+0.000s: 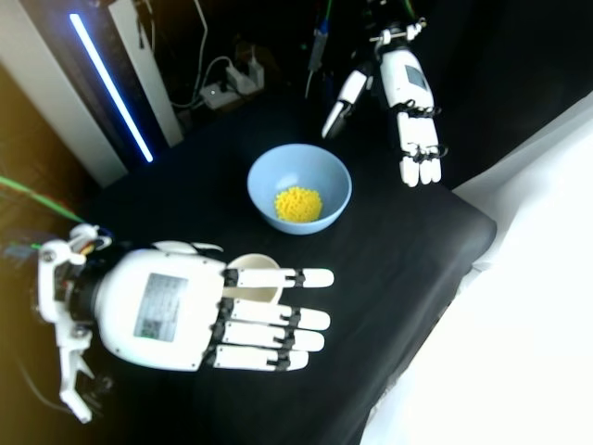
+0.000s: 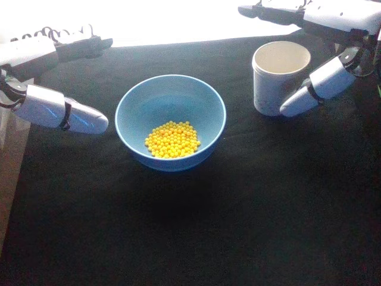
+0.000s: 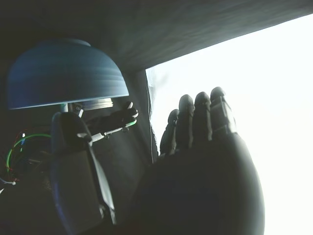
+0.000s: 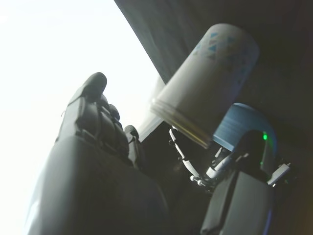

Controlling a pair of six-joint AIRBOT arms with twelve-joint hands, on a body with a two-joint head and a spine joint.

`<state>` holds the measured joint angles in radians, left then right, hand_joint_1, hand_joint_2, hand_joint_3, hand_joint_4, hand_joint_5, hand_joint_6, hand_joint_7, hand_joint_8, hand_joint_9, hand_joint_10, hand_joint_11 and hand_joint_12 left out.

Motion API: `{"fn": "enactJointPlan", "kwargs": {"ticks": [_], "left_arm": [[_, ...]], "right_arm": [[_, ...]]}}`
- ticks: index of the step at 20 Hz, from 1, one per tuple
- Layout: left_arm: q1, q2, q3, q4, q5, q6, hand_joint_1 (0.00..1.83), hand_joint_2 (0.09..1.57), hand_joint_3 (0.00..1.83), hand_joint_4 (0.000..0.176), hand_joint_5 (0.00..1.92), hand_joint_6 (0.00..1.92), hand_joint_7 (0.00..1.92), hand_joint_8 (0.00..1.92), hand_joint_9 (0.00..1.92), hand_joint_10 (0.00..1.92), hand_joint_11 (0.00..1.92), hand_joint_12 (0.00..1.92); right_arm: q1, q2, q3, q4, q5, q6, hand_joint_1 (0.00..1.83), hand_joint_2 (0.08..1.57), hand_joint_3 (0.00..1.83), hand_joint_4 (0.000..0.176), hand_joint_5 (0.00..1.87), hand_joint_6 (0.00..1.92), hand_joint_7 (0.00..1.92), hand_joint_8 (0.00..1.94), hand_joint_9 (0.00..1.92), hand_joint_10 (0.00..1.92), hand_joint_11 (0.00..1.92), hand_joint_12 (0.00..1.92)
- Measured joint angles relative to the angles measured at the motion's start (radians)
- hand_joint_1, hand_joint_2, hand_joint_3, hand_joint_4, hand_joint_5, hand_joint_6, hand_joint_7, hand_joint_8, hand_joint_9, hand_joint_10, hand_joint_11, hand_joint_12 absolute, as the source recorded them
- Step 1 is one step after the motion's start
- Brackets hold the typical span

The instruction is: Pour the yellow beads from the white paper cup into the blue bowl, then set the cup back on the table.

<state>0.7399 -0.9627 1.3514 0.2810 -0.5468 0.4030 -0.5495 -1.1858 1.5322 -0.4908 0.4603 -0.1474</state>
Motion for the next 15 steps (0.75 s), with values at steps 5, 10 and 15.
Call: {"fn": "enactJointPlan", "kwargs": {"ticks": [5,10,15], "left_arm": [[0.000,0.023,-0.002,0.006,0.009,0.000,0.70,0.84,0.00,0.000,0.08,0.00,0.17,0.00,0.18,0.01,0.08,0.06],[-0.023,0.047,-0.002,-0.013,-0.005,-0.001,0.64,0.82,0.00,0.000,0.09,0.00,0.17,0.00,0.20,0.01,0.04,0.30],[-0.041,0.078,-0.006,-0.019,-0.030,0.000,0.65,0.80,0.01,0.000,0.11,0.01,0.16,0.00,0.17,0.00,0.00,0.41]], "right_arm": [[0.000,0.035,-0.029,-0.015,0.012,0.000,0.88,0.61,0.00,0.176,0.00,0.00,0.00,0.00,0.00,0.00,0.01,0.00],[-0.003,0.108,-0.101,0.101,0.121,-0.091,0.84,0.58,0.00,0.171,0.00,0.00,0.00,0.00,0.00,0.00,0.01,0.01],[-0.003,0.188,-0.164,0.153,0.190,-0.146,0.85,0.54,0.00,0.176,0.00,0.00,0.00,0.00,0.00,0.00,0.00,0.00]]}}
